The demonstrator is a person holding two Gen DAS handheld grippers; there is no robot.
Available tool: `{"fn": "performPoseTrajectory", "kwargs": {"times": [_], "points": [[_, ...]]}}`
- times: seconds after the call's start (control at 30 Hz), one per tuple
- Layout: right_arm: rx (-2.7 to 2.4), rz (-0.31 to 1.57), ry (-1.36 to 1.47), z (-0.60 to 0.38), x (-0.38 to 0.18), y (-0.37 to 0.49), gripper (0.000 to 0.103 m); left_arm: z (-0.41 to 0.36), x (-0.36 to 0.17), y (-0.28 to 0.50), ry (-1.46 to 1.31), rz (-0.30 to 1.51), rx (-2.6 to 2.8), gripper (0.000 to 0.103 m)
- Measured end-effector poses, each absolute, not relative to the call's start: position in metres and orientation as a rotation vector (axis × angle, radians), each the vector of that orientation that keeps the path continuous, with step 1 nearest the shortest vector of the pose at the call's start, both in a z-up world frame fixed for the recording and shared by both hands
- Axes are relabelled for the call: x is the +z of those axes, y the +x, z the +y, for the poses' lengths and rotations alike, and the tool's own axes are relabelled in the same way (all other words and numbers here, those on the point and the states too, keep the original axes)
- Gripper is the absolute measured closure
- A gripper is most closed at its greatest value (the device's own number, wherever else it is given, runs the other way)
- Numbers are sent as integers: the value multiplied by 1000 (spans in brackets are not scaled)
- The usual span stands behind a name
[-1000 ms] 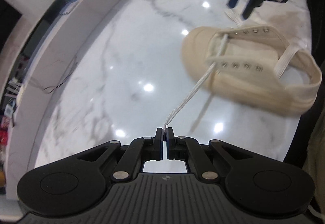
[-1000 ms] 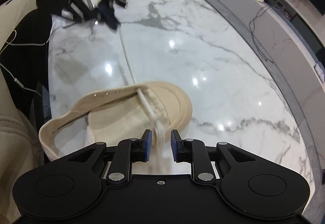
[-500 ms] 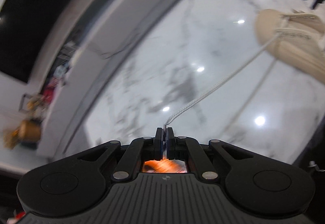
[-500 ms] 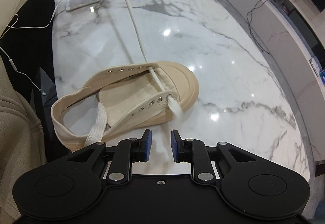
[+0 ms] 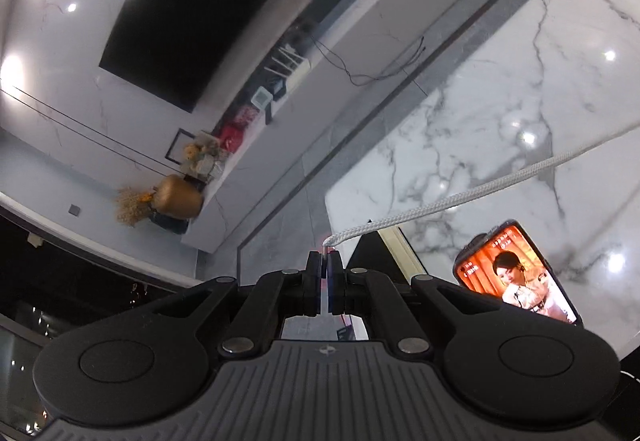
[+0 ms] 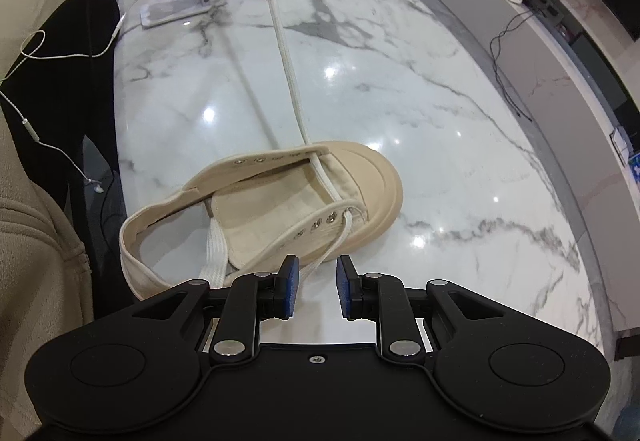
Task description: Lace up shoes with both hands
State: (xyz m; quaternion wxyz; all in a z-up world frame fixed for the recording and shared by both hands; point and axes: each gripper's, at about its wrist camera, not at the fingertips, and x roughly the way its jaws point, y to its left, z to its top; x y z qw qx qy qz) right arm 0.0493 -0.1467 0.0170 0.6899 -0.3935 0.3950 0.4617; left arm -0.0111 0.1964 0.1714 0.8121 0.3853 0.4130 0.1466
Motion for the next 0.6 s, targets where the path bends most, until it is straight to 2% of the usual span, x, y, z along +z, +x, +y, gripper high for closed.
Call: {"fn": "performPoseTrajectory", "kwargs": {"times": [0.23, 0.6], "points": [[1042, 882, -864, -144, 19, 50, 84, 143, 160, -7, 893, 868, 95, 101], [1059, 871, -849, -140, 23, 53, 84, 57, 94, 2, 997, 910, -297, 101]]}}
